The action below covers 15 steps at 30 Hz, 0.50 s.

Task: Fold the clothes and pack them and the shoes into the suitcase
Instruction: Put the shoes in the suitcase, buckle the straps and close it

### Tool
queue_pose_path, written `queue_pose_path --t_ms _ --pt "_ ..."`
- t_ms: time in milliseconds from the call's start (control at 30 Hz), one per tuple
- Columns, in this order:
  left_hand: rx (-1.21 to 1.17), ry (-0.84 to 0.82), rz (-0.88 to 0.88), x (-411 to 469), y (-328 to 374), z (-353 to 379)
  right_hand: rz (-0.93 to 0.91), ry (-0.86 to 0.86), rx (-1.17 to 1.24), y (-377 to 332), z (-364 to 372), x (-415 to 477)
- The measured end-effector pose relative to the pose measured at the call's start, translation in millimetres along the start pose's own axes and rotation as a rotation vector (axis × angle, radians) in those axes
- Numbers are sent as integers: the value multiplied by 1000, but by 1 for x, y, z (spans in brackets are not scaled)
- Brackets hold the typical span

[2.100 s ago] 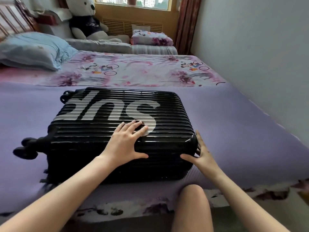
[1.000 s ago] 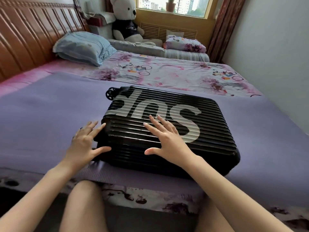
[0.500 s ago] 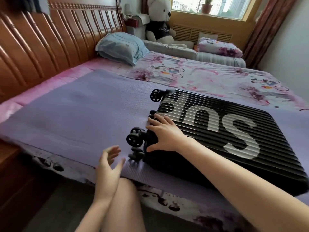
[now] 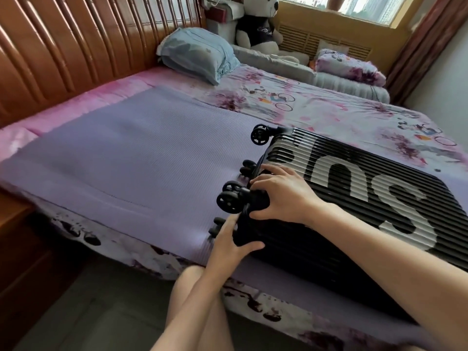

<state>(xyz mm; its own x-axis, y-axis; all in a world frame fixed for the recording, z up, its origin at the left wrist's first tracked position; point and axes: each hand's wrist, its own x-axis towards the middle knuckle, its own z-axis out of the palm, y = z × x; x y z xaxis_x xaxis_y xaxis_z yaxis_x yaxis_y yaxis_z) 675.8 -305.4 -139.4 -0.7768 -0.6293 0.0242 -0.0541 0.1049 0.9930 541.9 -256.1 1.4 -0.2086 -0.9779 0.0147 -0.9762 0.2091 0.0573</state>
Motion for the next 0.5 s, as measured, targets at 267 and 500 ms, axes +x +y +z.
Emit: queue_pose_path --t_ms 267,500 --pt "44 87 77 11 -7 2 10 -19 4 3 1 13" --pt "-2 75 36 10 -12 4 10 -88 -23 3 13 12"
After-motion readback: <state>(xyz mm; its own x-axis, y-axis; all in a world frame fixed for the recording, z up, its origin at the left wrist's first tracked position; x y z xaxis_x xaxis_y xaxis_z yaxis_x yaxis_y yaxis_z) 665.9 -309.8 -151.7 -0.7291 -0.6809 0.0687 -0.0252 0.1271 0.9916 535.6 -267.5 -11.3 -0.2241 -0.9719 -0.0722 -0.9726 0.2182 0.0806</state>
